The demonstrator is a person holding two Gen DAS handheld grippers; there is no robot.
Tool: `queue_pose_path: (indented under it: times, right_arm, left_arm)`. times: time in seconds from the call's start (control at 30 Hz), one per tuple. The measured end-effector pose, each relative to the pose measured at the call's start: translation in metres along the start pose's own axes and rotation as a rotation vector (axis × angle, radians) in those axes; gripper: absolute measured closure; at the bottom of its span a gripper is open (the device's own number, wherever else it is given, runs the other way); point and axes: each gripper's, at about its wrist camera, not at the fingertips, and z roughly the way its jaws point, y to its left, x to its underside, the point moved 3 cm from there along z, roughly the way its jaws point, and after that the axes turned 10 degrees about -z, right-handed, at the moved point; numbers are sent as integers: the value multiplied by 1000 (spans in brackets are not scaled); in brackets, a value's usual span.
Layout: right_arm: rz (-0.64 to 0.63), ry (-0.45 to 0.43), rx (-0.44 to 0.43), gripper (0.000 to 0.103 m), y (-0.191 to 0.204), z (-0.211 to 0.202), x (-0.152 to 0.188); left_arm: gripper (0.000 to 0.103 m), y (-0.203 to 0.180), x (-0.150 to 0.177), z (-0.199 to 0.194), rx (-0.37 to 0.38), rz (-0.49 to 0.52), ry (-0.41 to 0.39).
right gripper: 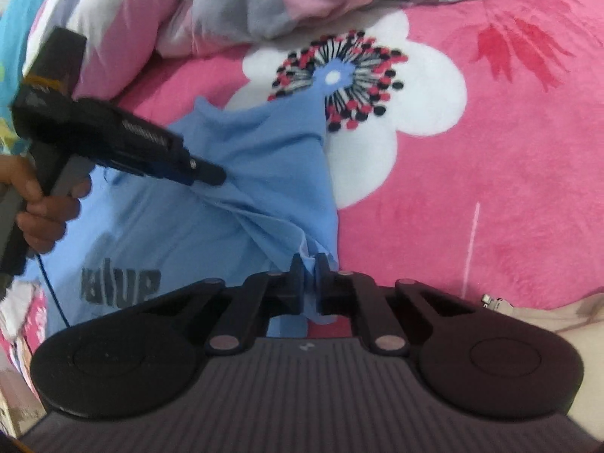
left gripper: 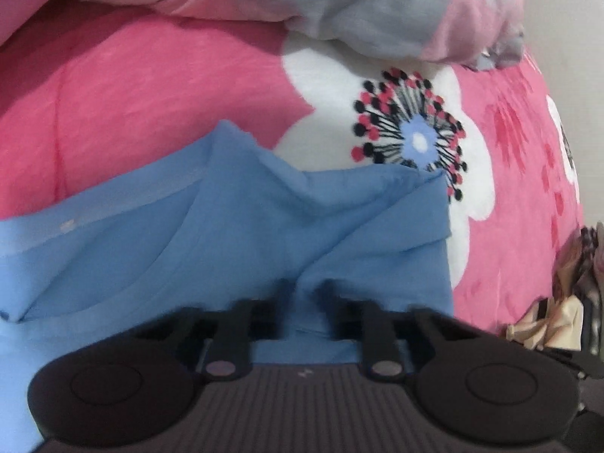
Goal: Fold clothes
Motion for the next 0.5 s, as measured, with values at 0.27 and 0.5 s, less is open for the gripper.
queue_pose_path:
  times: [0.27,0.5]
  right_arm:
    - [128,-210,63,100,-12,-70,-12]
    - [225,-362,186,100,-12,-112,5]
  left_arm:
    - [101,-48,-23,-45,212,-7,-73]
    - [101,-113,-43,-41,382,75,-121]
